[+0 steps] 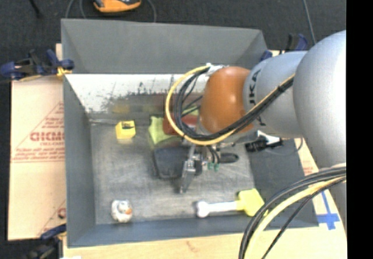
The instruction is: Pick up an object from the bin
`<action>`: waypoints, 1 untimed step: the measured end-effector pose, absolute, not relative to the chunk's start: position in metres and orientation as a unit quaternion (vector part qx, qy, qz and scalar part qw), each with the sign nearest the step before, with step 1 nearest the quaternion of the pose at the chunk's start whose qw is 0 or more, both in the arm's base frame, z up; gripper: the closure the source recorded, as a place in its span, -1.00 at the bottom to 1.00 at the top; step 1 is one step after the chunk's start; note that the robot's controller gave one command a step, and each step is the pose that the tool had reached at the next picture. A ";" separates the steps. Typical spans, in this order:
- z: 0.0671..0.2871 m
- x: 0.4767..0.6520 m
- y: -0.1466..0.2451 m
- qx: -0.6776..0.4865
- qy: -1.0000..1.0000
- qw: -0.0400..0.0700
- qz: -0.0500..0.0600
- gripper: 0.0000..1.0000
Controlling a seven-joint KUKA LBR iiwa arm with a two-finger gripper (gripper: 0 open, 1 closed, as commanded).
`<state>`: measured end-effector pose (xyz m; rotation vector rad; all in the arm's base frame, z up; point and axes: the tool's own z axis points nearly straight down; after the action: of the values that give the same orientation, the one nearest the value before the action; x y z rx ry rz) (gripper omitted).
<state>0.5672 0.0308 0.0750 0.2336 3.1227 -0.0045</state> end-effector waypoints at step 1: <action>0.073 0.531 0.001 0.170 0.985 0.005 0.002 1.00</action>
Offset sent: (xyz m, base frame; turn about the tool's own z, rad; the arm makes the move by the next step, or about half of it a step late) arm 0.0000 0.0000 0.0000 0.0000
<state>0.5307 0.0007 0.0732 0.5316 3.0868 0.0048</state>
